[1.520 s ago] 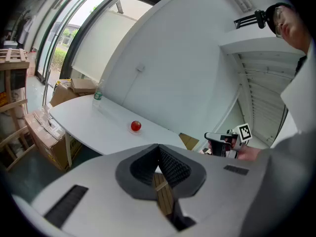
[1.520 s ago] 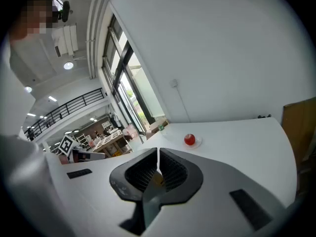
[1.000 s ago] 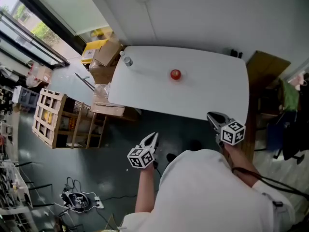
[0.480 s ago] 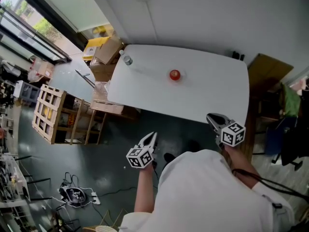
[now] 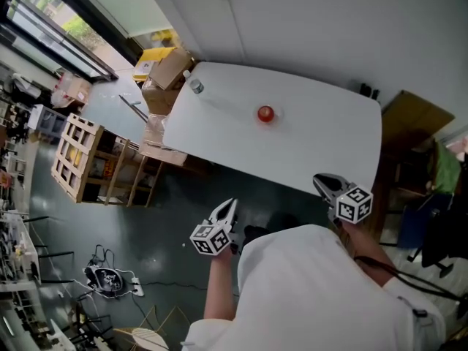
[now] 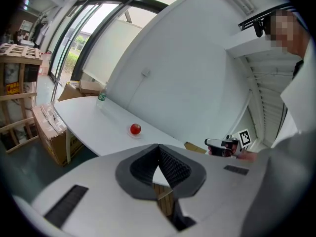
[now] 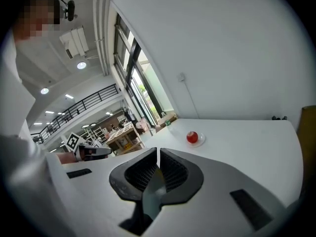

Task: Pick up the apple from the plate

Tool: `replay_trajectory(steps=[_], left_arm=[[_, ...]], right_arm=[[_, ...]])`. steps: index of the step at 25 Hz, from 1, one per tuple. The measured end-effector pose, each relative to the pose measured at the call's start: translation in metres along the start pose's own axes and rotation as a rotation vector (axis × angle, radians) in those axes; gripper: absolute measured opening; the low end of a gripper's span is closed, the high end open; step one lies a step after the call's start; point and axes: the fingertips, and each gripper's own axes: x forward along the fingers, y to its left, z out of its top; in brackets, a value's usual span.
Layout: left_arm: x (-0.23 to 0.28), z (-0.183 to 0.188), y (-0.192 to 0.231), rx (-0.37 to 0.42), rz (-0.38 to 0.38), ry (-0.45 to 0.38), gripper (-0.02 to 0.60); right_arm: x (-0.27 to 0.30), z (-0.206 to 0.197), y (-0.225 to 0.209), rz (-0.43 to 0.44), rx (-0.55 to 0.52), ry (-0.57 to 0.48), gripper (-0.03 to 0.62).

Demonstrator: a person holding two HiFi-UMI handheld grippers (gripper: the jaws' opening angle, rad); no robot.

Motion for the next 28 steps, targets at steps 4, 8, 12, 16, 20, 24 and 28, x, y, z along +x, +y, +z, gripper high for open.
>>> replay_trajectory(steps=[4,8,12,16,20,24,28], left_arm=[[0.004,0.001,0.003,-0.004,0.01,0.006,0.002],[0.011,0.014,0.007,-0.005,-0.015,0.001,0.002],[0.026,0.03,0.018,0.021,-0.048,0.017,0.002],[0.041,0.05,0.028,0.043,-0.094,0.039,0.002],[0.06,0.072,0.041,0.062,-0.144,0.067,0.002],[0.08,0.089,0.055,0.094,-0.203,0.114,0.002],[0.102,0.104,0.069,0.147,-0.255,0.166,0.002]], right_arm=[[0.006,0.001,-0.004,0.014,0.008,0.006,0.043],[0.014,0.005,-0.004,0.013,0.021,0.002,0.043],[0.026,0.009,-0.006,0.001,0.031,-0.015,0.043],[0.039,0.018,-0.007,-0.036,0.053,-0.041,0.041],[0.053,0.03,-0.009,-0.077,0.069,-0.062,0.041],[0.067,0.036,-0.008,-0.127,0.093,-0.079,0.041],[0.084,0.04,-0.007,-0.176,0.119,-0.096,0.041]])
